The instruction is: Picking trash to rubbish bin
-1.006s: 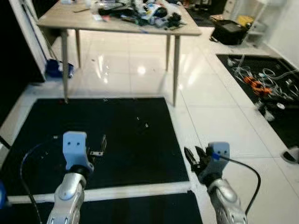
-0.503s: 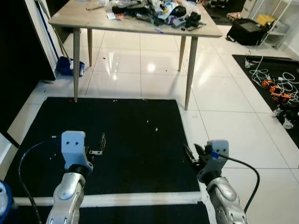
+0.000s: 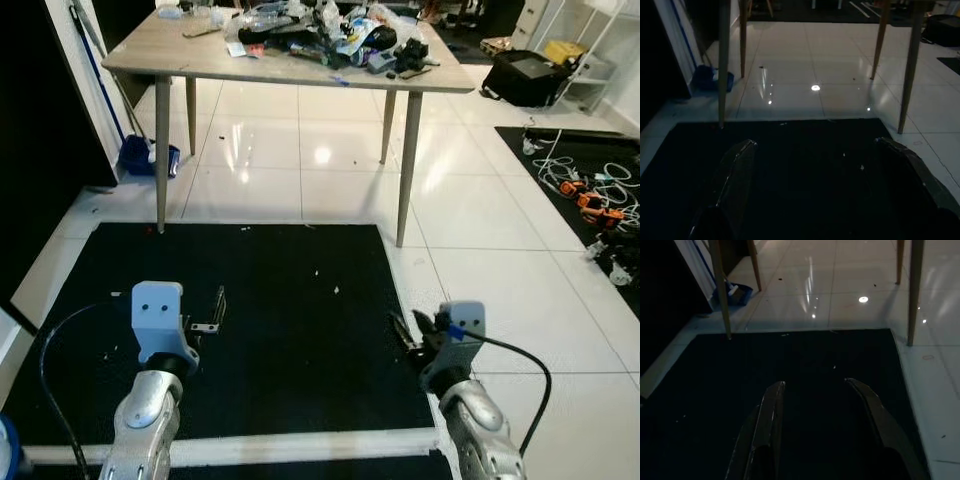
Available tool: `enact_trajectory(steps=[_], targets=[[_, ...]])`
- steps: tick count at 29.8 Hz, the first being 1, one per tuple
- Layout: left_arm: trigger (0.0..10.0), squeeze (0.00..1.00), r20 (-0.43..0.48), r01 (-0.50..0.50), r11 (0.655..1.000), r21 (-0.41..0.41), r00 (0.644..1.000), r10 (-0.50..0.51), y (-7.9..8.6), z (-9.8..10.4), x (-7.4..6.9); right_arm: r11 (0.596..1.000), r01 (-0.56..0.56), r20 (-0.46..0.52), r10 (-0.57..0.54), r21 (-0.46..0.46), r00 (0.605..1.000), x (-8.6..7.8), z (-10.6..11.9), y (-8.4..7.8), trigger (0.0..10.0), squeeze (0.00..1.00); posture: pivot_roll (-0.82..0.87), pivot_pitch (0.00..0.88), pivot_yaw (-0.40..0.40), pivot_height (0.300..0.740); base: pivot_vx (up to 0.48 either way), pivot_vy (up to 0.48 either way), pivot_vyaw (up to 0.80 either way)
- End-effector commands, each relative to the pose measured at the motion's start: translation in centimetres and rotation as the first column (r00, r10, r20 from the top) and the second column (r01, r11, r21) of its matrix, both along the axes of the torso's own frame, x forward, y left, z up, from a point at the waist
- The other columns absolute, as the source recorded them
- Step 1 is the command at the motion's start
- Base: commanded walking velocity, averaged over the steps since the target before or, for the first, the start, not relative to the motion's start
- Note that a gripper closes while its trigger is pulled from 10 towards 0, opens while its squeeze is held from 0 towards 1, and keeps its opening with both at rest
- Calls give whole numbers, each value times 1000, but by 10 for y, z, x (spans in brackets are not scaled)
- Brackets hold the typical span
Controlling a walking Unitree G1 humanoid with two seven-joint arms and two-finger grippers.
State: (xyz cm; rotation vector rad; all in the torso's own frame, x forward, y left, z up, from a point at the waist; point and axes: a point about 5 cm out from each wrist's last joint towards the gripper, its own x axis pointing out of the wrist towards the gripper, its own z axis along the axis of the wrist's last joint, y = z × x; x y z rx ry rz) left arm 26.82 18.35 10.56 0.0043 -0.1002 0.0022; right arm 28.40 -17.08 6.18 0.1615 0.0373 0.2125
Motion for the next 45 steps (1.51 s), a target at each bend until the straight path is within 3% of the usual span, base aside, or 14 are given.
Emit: enact_trajectory(steps=[1, 20, 32, 45], targets=[[10000, 0, -23, -6, 1000, -4, 1000, 6, 1, -6, -2, 1000, -4, -15, 4, -5, 1000, -2, -4, 0, 10000, 0, 15, 121, -37, 740, 255, 0, 0], [10000, 0, -26, -4, 1000, -7, 1000, 3, 1, -9, -6, 1000, -12, -11, 12, -11, 1000, -3, -5, 0, 10000, 0, 7, 112, -40, 740, 254, 0, 0], [10000, 0, -17, -7, 1000, 6, 1000, 7, 6, -4, 0, 1000, 2, -3, -2, -1, 1000, -2, -4, 4, 10000, 0, 20, 123, -40, 740, 253, 0, 0], [10000, 0, -22, -41, 999, -2, 999, 41, 8, -8, -5, 999, -39, 67, 40, -14, 997, 14, 17, 12, 10000, 0, 9, 130, -72, 740, 253, 0, 0]])
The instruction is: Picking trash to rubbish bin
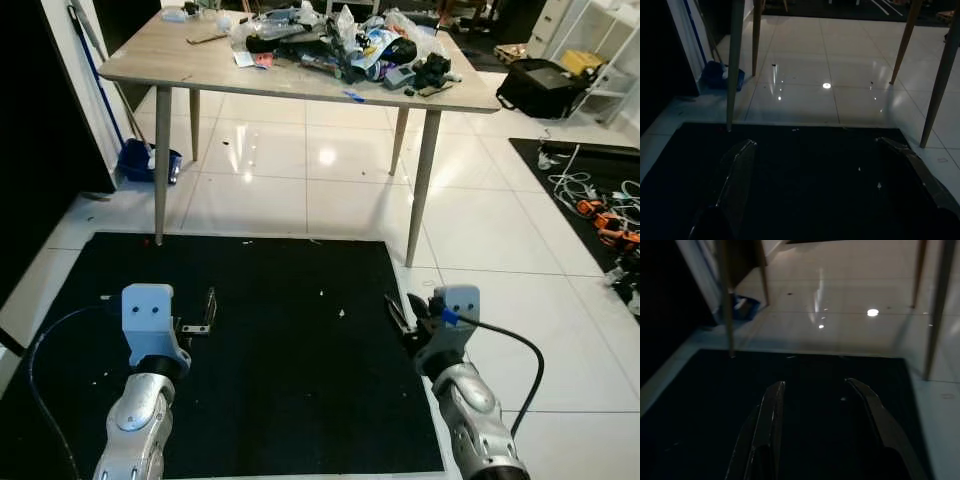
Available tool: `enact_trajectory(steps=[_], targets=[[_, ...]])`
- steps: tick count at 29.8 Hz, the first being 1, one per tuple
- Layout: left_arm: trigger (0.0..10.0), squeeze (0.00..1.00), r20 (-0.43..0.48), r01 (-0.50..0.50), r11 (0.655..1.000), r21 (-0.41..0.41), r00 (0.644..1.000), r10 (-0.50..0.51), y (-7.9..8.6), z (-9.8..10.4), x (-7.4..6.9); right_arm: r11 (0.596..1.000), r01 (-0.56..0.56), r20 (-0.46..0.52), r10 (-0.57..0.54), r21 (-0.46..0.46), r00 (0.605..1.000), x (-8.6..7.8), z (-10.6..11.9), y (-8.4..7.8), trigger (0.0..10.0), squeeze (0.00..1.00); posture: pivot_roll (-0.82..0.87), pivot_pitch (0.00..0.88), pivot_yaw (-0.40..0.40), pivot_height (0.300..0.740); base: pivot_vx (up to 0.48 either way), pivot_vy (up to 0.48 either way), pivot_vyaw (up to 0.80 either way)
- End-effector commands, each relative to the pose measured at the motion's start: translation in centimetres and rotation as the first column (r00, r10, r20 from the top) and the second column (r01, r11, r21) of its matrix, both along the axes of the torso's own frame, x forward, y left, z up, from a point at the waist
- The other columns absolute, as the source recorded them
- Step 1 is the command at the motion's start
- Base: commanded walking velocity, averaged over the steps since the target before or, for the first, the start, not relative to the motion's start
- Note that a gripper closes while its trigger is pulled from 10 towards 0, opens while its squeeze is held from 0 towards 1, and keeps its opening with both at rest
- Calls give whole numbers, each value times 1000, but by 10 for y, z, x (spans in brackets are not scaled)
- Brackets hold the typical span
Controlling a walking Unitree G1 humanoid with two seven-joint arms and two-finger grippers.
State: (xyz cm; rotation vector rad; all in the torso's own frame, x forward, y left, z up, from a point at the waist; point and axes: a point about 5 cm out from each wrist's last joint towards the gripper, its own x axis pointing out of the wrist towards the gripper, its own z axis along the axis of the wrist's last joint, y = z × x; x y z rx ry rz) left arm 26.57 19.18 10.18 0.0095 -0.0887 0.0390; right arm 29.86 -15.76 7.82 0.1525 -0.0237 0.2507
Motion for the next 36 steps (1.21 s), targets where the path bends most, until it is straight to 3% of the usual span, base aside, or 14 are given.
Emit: enact_trajectory(steps=[1, 36], targets=[[10000, 0, -11, -5, 1000, -7, 1000, 5, 0, -4, -3, 1000, -8, 7, 8, -14, 1000, 0, 2, -1, 10000, 0, 9, 130, -72, 740, 255, 0, 0], [10000, 0, -9, 10, 1000, -1, 1000, -10, -4, -4, 0, 1000, -17, 28, 18, -24, 999, 1, 7, 2, 10000, 0, -3, 148, -74, 740, 253, 0, 0]])
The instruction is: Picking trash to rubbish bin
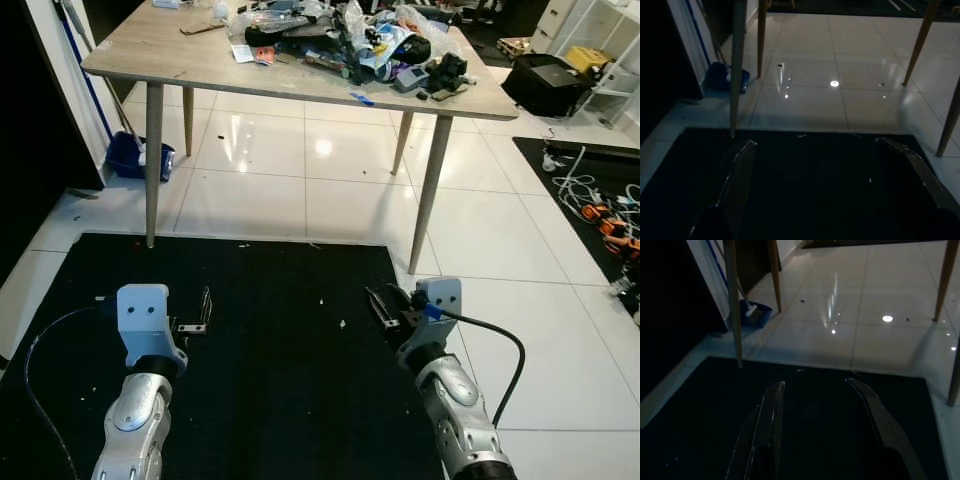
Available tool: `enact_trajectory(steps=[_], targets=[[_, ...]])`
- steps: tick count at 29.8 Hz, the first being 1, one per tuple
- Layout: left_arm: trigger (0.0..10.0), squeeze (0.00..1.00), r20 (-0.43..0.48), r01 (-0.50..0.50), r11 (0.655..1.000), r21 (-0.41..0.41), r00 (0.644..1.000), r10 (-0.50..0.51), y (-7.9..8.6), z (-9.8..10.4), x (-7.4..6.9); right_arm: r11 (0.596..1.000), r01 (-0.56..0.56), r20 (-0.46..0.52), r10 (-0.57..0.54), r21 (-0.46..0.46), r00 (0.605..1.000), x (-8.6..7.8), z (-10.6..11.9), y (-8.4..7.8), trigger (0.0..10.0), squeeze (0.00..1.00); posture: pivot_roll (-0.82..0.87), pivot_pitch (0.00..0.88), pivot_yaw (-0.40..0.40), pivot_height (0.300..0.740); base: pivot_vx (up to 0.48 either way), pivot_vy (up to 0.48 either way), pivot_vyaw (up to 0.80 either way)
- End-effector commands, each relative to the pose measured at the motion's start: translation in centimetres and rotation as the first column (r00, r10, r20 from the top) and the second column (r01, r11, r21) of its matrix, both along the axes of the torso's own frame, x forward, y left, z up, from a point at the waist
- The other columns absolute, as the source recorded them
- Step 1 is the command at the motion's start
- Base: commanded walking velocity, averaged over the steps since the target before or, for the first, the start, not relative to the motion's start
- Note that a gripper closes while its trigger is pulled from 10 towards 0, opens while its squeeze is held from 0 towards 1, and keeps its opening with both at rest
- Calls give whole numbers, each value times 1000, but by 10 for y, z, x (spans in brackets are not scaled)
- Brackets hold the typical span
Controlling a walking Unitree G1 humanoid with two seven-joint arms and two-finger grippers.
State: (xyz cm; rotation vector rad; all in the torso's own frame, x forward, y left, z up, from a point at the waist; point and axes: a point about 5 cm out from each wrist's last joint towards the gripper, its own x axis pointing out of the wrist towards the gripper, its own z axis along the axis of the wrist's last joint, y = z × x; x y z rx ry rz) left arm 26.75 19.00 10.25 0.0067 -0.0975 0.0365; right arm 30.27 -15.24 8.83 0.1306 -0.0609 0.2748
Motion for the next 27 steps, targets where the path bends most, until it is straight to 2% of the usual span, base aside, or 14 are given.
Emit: enact_trajectory(steps=[1, 14, 22, 27], targets=[[10000, 0, -17, 7, 1000, 2, 1000, -7, -2, -4, -1, 1000, 1, -13, -1, -8, 1000, -3, -4, -3, 10000, 0, -3, 148, -74, 740, 255, 0, 0], [10000, 0, -16, 6, 1000, 1, 1000, -6, -2, -4, 0, 998, -10, -16, 9, -57, 1000, -5, -6, -3, 10000, 0, -2, 146, -73, 740, 255, 0, 0], [10000, 0, -16, 9, 1000, 5, 1000, -9, -2, -4, -1, 998, -15, -19, 14, -66, 1000, -6, -7, -1, 10000, 0, 3, 145, -73, 740, 254, 0, 595], [10000, 0, -17, 4, 1000, 11, 1000, -4, 0, -4, -2, 999, -3, -19, 3, -39, 1000, -6, -8, -1, 10000, 0, 7, 138, -73, 740, 253, 0, 0]])
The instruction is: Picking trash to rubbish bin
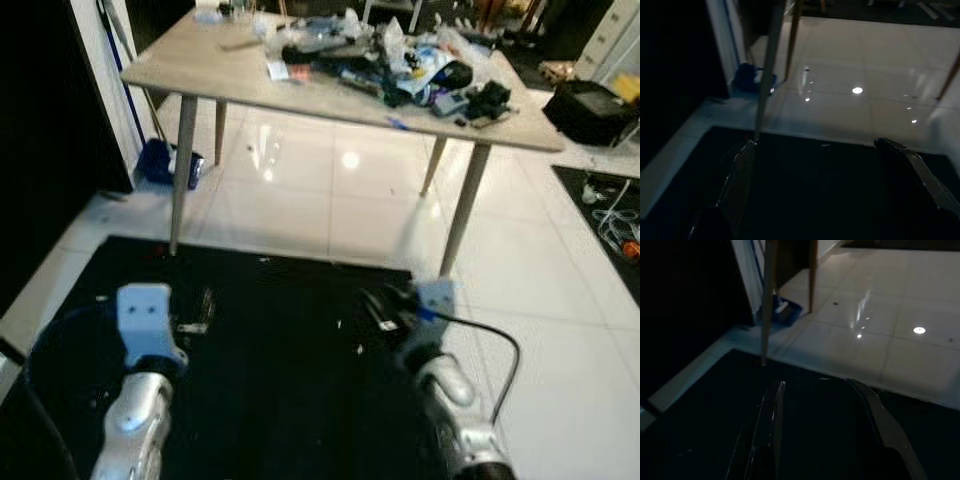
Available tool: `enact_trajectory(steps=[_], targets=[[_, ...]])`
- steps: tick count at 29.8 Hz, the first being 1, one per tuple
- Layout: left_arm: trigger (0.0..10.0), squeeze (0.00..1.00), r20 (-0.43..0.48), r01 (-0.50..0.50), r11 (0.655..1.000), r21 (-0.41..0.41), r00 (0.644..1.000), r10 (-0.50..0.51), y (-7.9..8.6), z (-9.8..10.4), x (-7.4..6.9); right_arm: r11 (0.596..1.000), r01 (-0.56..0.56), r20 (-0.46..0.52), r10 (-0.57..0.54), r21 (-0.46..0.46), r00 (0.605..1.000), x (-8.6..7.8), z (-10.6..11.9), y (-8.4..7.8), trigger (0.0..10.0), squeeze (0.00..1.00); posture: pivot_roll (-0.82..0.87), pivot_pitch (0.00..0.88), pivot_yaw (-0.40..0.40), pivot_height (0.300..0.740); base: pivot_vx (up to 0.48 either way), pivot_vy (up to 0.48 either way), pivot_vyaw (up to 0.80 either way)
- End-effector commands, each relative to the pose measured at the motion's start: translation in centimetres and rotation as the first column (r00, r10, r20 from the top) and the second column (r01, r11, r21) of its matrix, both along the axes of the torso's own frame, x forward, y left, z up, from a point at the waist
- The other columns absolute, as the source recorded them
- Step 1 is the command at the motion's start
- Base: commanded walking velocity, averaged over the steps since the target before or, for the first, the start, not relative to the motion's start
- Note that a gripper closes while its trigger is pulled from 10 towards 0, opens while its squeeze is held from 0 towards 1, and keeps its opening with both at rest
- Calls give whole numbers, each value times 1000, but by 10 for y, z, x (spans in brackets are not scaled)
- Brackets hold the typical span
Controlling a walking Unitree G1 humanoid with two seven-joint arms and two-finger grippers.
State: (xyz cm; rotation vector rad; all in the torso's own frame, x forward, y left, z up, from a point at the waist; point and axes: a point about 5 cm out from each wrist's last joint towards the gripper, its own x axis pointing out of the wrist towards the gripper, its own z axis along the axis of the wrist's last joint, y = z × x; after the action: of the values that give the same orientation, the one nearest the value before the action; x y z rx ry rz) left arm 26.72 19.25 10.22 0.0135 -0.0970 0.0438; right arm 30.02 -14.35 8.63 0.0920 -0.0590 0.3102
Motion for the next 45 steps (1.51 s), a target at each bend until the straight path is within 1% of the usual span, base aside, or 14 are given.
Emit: enact_trajectory(steps=[1, 9, 24, 27, 32, 34, 36, 39, 40, 41, 42, 44, 45], targets=[[10000, 0, -17, 12, 1000, 4, 1000, -12, -2, -4, -2, 999, 32, -23, -32, 0, 999, -4, -6, -10, 10000, 0, 7, 138, -73, 740, 255, 0, 0], [10000, 0, -16, 16, 1000, 10, 1000, -16, -1, -3, -3, 999, 33, -22, -33, 4, 999, -5, -7, -9, 10000, 0, 9, 129, -67, 740, 254, 0, 0], [10000, 0, -10, 24, 1000, 15, 1000, -24, 0, -1, 1, 999, 39, -24, -39, 7, 999, -4, -7, -8, 10000, 0, 17, 121, -60, 740, 254, 0, 0], [10000, 0, -9, 25, 1000, 17, 1000, -25, 1, 0, 2, 999, 52, -36, -52, 15, 998, -4, -8, -7, 10000, 0, 15, 128, -56, 740, 254, 0, 0], [10000, 0, -12, 27, 999, 18, 1000, -27, 1, 0, 2, 998, 66, -79, -67, -10, 995, -4, -13, -9, 10000, 0, 15, 130, -55, 740, 254, 0, 0], [10000, 0, -12, 26, 999, 18, 1000, -26, 1, 0, 2, 997, 83, -87, -83, 4, 993, -4, -14, -10, 10000, 0, 15, 133, -55, 740, 251, 0, 0], [10000, 0, -11, 28, 999, 17, 1000, -28, 1, 0, 3, 993, 112, -68, -113, -23, 991, -1, -10, -14, 10000, 0, 15, 132, -54, 740, 255, 0, 0], [10000, 0, -10, 29, 999, 17, 1000, -29, 1, 0, 3, 992, 123, -65, -125, -29, 990, 0, -9, -16, 10000, 0, 15, 132, -54, 740, 255, 0, 0], [10000, 0, -9, 30, 999, 16, 1000, -30, 0, 1, 3, 989, 148, -49, -149, -29, 988, 3, -6, -18, 10000, 0, 15, 132, -54, 740, 255, 0, 0], [10000, 0, -8, 31, 999, 15, 999, -31, 0, 1, 3, 984, 173, -46, -176, -48, 983, 4, -5, -20, 10000, 0, 15, 131, -54, 740, 255, 0, 0], [10000, 0, -7, 31, 999, 15, 999, -31, 0, 1, 3, 980, 181, -26, -184, -79, 983, 6, -3, -21, 10000, 0, 16, 132, -55, 740, 255, 0, 0], [10000, 0, -7, 31, 999, 15, 999, -31, 0, 1, 3, 980, 181, -26, -184, -79, 983, 6, -3, -21, 10000, 0, 16, 132, -55, 740, 255, 0, 0], [10000, 0, -7, 32, 999, 15, 999, -31, 0, 1, 4, 980, 172, -3, -174, -100, 985, 6, 0, -21, 10000, 0, 16, 132, -55, 740, 251, 0, 0]])
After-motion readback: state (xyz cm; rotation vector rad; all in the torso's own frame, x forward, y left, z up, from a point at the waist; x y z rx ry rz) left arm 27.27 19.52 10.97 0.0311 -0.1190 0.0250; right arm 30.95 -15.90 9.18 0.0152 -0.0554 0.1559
